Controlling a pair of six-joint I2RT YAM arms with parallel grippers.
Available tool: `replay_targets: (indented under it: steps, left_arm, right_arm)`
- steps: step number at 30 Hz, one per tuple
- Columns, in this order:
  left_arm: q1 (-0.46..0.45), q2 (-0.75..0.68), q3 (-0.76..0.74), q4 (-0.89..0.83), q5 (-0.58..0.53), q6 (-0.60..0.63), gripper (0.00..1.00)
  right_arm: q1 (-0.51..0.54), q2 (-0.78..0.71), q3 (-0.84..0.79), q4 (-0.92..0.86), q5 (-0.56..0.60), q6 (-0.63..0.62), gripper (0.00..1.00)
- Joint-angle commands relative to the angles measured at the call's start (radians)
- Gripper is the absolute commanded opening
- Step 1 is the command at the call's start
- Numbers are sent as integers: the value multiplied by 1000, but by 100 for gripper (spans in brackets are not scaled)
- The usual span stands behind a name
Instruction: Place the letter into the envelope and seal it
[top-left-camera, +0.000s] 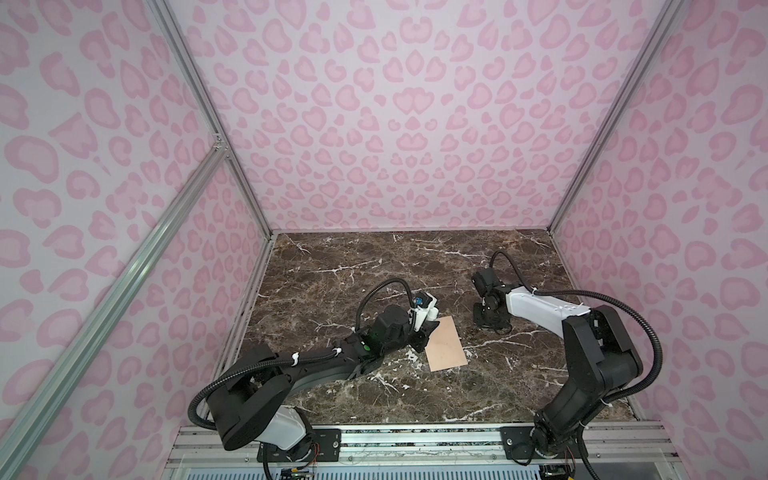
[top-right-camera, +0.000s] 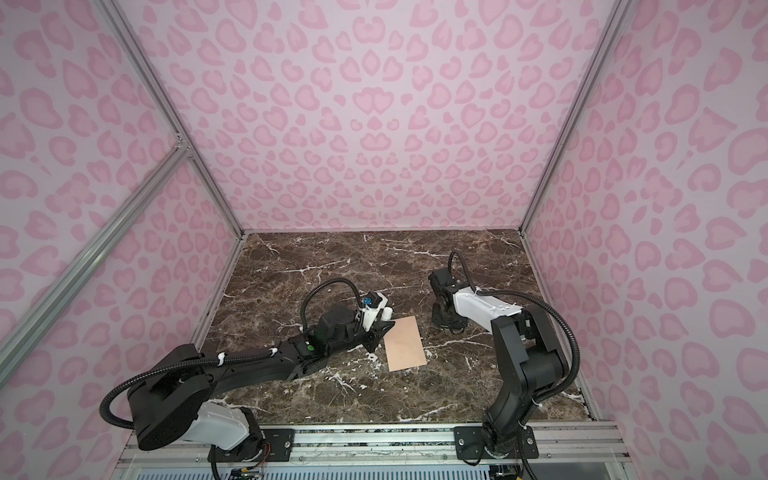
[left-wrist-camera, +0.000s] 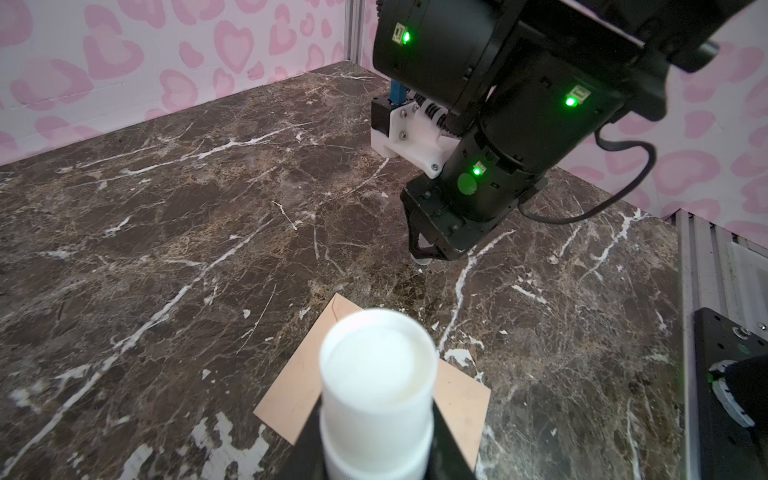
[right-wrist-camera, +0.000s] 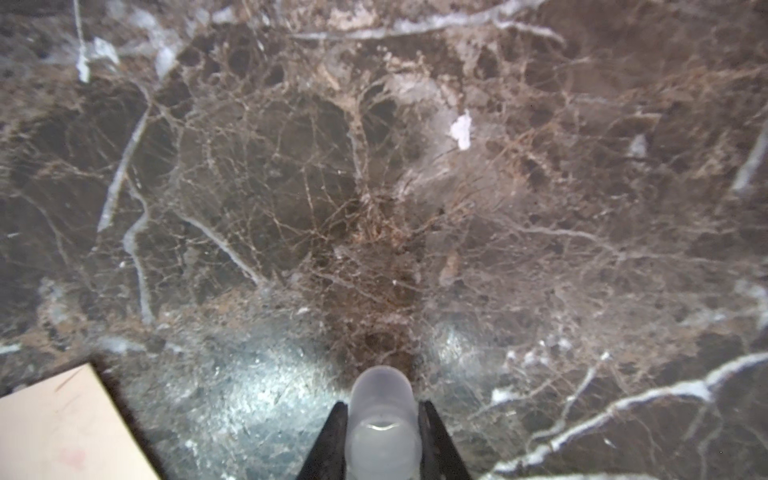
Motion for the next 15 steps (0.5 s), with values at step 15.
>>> replay_targets:
  steps: [15]
  left_arm:
    - [1, -7, -34, 17, -56, 135, 4]
  right_arm:
    - [67, -379, 53, -97, -257, -172, 26]
